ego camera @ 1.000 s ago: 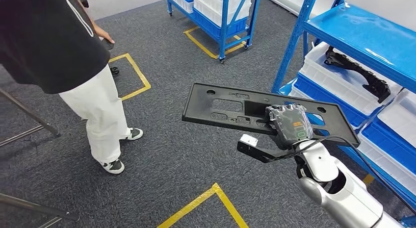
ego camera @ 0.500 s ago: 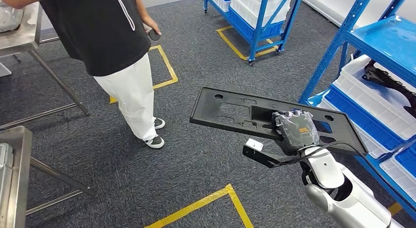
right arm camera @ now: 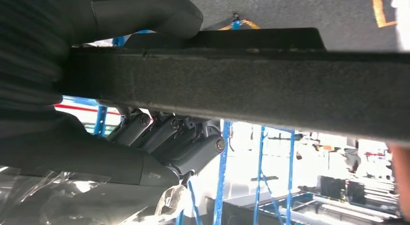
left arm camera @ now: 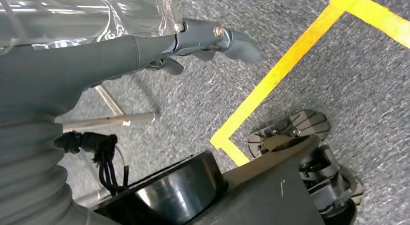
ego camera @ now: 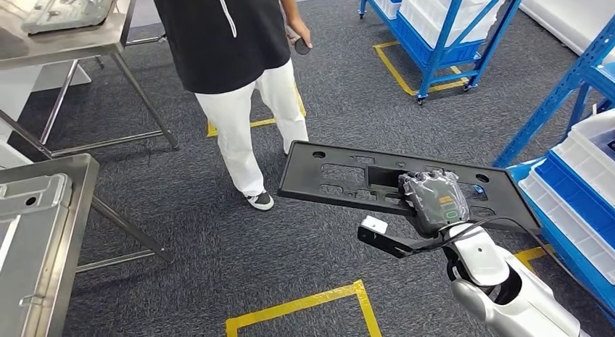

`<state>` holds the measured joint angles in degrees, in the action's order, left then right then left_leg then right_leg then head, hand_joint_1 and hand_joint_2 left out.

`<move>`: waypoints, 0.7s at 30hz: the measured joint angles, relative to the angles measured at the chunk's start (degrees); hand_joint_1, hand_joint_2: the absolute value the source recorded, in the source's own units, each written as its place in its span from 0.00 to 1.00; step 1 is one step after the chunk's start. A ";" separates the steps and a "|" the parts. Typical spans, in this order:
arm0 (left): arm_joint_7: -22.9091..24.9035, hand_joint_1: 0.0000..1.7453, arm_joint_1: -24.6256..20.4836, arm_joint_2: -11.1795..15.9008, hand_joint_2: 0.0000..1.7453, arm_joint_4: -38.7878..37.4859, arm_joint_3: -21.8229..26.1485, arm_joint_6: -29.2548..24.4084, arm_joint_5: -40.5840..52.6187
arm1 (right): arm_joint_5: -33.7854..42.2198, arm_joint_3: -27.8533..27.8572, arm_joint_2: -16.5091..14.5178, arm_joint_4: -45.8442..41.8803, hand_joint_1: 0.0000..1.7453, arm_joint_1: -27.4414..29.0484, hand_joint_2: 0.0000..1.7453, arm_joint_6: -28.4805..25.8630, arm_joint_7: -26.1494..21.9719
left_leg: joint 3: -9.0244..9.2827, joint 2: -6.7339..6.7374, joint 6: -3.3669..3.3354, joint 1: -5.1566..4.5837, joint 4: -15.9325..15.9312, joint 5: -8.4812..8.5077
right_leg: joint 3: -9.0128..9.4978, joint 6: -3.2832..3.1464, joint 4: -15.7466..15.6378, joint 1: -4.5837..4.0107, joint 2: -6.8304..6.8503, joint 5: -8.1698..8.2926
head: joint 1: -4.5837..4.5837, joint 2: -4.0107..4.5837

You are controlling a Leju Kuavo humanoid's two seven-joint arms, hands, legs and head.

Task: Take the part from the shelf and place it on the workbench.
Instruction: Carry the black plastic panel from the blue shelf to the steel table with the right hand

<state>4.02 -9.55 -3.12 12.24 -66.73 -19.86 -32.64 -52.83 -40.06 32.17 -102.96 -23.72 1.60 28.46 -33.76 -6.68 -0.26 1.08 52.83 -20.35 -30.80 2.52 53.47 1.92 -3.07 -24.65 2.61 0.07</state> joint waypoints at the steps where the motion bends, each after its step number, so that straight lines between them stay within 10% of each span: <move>1: -0.02 0.00 -0.02 0.02 1.00 0.00 0.00 -0.01 0.01 | -0.01 0.00 -0.03 -0.03 1.00 -0.03 1.00 0.00 0.02 | -0.82 1.57 0.24 -0.12 1.56 -0.90 | 0.04 -0.44 -0.09 -0.04 0.77 0.07 | 0.11 0.00; 3: -0.14 0.00 -0.24 0.04 1.00 0.00 0.00 -0.02 0.01 | -0.01 0.00 -0.05 -0.13 1.00 -0.03 1.00 0.00 0.06 | -4.13 5.08 0.44 -0.41 8.71 -4.35 | 0.12 -1.17 -0.23 -0.38 2.32 0.13 | 0.30 0.00; 6: -0.43 0.00 -0.70 0.04 1.00 0.00 0.02 -0.39 -0.11 | -0.04 -0.02 -0.10 -0.19 1.00 0.02 1.00 0.00 -0.03 | -8.58 5.89 0.04 -0.66 18.80 -7.69 | 0.19 -1.64 -0.22 -1.12 4.60 -0.03 | 0.40 0.00; 12: -0.67 0.00 -0.89 0.53 1.00 0.00 0.02 -1.60 -1.08 | -0.52 -0.13 -0.35 -0.31 1.00 0.00 1.00 0.19 -0.85 | 0.50 10.37 -3.09 -3.61 0.70 -0.09 | 0.75 -1.94 -0.30 -2.02 8.06 -0.65 | 0.40 0.00; 15: -0.49 0.00 -1.01 0.95 1.00 0.00 0.02 -1.54 -0.90 | -0.57 -0.31 -0.50 -0.36 1.00 -0.15 1.00 0.34 -0.97 | 0.91 8.83 -3.63 -3.48 -1.04 -0.01 | 0.47 -1.65 -0.18 -2.26 9.17 -0.95 | 0.37 0.00; 21: -0.63 0.00 -1.19 1.18 1.00 0.00 0.02 -1.81 -0.14 | 0.32 -0.42 -0.54 -0.23 1.00 -0.48 1.00 0.00 -2.23 | 1.51 4.86 -4.11 -1.98 -2.18 0.68 | -8.79 -0.39 17.41 -1.53 2.99 -7.77 | 0.19 0.00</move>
<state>3.38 -10.74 -1.94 12.24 -66.71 -21.67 -32.78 -52.51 -40.48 31.64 -103.20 -24.20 1.60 26.23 -32.25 -1.82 -4.37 -0.90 50.66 -19.67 -39.58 2.13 70.88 0.39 -0.09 -32.42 2.80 0.07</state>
